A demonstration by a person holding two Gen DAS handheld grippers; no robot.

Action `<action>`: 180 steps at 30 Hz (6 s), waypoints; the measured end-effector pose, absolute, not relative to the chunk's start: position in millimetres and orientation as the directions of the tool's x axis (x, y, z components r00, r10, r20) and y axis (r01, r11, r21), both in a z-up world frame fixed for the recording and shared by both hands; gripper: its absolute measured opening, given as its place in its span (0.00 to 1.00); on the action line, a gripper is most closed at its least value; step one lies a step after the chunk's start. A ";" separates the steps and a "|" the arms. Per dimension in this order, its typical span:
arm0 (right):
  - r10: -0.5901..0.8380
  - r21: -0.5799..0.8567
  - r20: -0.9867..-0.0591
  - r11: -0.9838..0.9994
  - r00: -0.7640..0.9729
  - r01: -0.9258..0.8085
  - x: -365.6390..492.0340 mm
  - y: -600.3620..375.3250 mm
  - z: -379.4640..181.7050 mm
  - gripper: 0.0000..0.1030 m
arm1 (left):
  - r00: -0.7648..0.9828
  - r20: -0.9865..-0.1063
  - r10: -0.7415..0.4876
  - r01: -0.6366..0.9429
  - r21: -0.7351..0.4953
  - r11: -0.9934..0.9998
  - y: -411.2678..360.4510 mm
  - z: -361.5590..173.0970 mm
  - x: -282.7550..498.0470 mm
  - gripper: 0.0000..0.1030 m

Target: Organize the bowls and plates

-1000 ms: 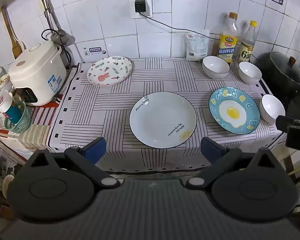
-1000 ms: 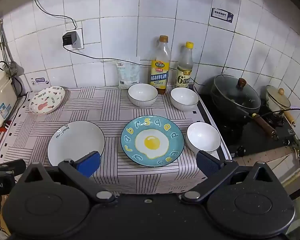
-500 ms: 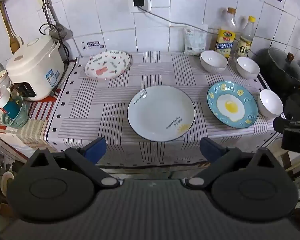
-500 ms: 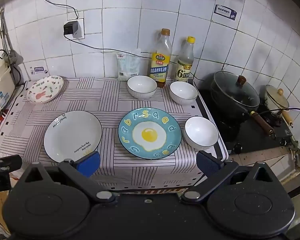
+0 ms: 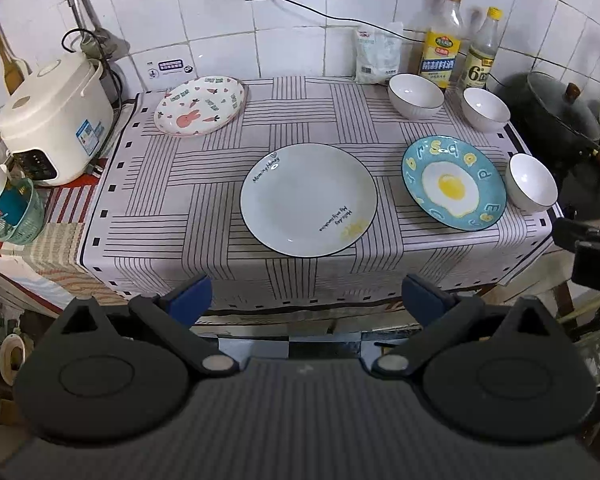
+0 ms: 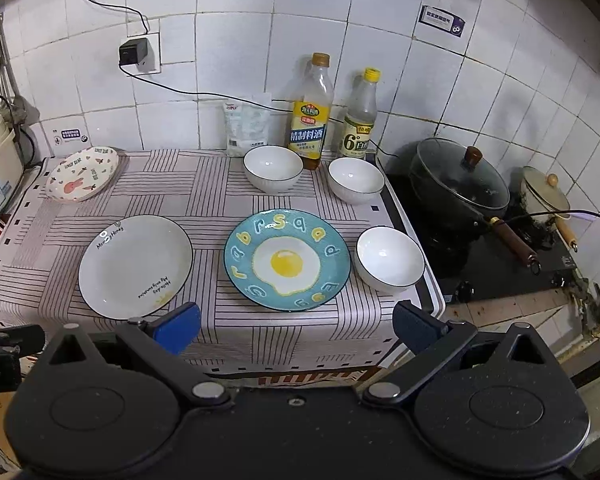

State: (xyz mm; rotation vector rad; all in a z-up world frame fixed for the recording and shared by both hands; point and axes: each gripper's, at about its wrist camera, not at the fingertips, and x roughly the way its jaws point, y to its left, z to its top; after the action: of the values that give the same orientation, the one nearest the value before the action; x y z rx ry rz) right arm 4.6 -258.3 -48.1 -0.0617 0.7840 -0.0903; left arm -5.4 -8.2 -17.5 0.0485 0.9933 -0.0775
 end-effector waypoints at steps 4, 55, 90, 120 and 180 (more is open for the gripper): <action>-0.104 -0.090 -0.703 0.994 0.704 0.057 5.5 -260.8 -49.5 1.00 | 0.537 -0.842 -0.045 0.085 0.001 0.996 -7.6 -19.2 -4.6 1.00; -0.057 -0.075 -0.589 0.997 0.806 0.016 -5.9 -265.1 -60.8 1.00 | 0.620 -0.784 -0.025 0.089 0.039 0.995 -4.5 -14.3 -2.2 1.00; 0.420 0.418 -0.672 0.895 0.609 -0.156 168.6 -201.6 -247.8 0.43 | 0.363 -0.925 -0.110 0.080 -0.086 0.993 75.1 -184.5 190.7 0.60; 0.408 0.438 -0.627 0.889 0.663 -0.133 183.4 -195.4 -241.5 0.20 | 0.290 -0.924 -0.249 0.278 -0.168 0.946 91.4 -193.4 239.1 0.23; 0.284 0.258 -0.512 0.951 0.811 -0.170 221.8 -234.7 -129.2 0.55 | 0.362 -0.931 -0.059 0.324 0.067 0.944 -4.2 -84.3 300.7 0.54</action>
State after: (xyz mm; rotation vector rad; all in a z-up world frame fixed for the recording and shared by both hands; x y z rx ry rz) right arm 221.8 -234.7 -129.2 0.2049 0.5772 0.2442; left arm 300.7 -4.2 -84.3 0.2564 1.1785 -0.2500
